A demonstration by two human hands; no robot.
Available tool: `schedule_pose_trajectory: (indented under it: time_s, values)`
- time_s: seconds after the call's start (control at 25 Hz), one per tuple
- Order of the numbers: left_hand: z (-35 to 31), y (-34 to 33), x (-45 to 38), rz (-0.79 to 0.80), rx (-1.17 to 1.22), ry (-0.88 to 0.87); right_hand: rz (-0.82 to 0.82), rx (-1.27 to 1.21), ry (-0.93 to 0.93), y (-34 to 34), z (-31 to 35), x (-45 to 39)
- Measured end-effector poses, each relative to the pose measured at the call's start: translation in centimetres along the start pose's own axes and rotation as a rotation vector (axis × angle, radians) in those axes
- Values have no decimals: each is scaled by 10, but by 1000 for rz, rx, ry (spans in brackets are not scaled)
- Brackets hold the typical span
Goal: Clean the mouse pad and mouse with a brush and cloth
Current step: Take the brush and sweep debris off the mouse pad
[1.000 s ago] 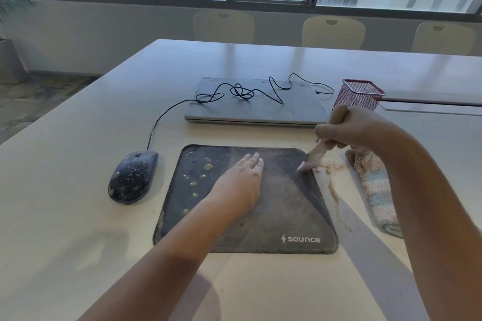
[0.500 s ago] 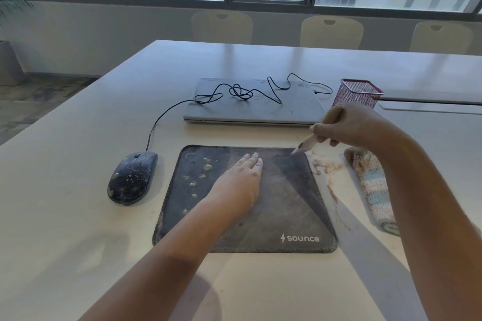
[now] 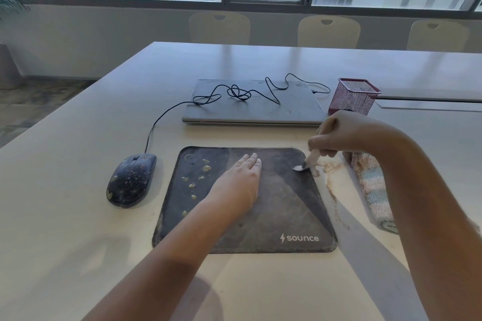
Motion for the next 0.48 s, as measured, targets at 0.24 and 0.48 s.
schedule_pose_trajectory:
  time_s: [0.24, 0.48]
  values:
    - [0, 0, 0, -3, -7, -4, -137, -36, 11, 16, 0, -3]
    - [0, 0, 1, -1, -1, -4, -85, 82, 10, 8, 2, -1]
Point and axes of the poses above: each hand's wrist, its own x-axis away from the middle knuckle, its own y-axis out of the back of the hand, z = x × y, the point moved 7 cm from there along -x, towards the middle knuckle, and after that the axes turned 7 degrees about y, right-handed, at the moved point
